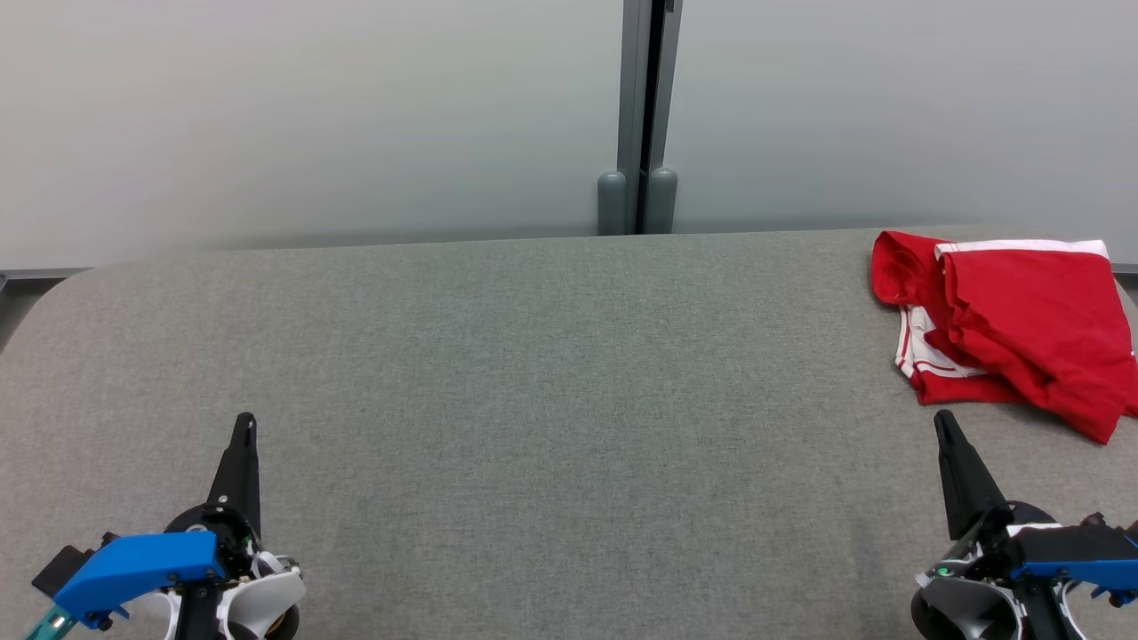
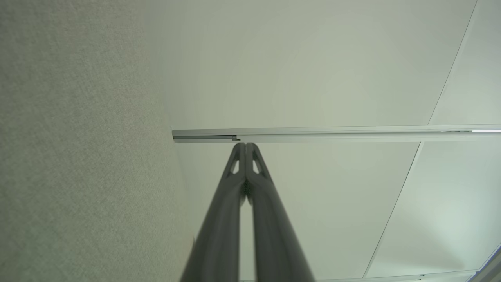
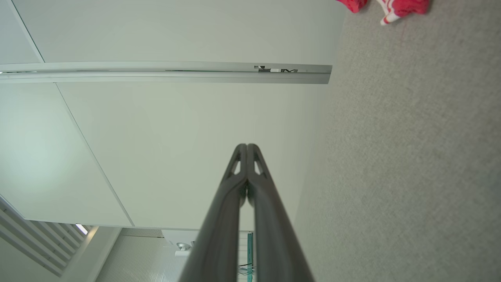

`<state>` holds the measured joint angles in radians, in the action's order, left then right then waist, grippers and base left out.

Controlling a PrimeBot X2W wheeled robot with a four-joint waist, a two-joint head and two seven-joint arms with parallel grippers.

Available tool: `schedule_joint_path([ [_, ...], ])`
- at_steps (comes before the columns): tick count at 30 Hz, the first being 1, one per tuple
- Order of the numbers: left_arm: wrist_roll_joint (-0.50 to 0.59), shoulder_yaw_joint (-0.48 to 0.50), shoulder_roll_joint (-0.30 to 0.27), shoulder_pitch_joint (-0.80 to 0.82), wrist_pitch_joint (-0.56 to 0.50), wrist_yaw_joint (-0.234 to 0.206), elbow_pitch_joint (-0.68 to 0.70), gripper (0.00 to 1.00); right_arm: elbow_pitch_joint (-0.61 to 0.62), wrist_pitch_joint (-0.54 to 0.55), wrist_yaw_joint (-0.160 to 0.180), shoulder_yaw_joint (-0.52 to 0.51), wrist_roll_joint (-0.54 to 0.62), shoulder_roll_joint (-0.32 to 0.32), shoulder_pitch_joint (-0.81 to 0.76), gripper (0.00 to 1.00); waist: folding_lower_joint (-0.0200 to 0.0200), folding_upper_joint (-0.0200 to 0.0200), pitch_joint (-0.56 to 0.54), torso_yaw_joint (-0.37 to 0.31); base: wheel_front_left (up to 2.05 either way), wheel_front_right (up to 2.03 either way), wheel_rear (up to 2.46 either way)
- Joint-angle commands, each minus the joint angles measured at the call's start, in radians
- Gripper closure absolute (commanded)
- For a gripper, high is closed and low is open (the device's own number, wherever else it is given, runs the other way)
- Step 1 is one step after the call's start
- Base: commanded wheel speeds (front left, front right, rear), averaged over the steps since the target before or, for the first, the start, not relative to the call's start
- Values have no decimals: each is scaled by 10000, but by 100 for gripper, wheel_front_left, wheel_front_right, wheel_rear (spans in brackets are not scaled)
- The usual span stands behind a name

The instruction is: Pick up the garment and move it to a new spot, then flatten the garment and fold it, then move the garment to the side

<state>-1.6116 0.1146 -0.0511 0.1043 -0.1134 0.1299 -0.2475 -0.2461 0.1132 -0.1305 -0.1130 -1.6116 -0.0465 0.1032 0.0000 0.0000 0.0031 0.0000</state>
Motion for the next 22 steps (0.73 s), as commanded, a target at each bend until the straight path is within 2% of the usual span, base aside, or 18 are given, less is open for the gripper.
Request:
schedule_joint_path([
  [1,-27,8,26,100,-41,39,41,100,26,31,-4,-25,-28,-70,105,100,0,0,0,0,0,0,0],
  [22,-28,7,26,100,-40,39,42,100,26,31,-4,-25,-29,-70,106,100,0,0,0,0,0,0,0],
])
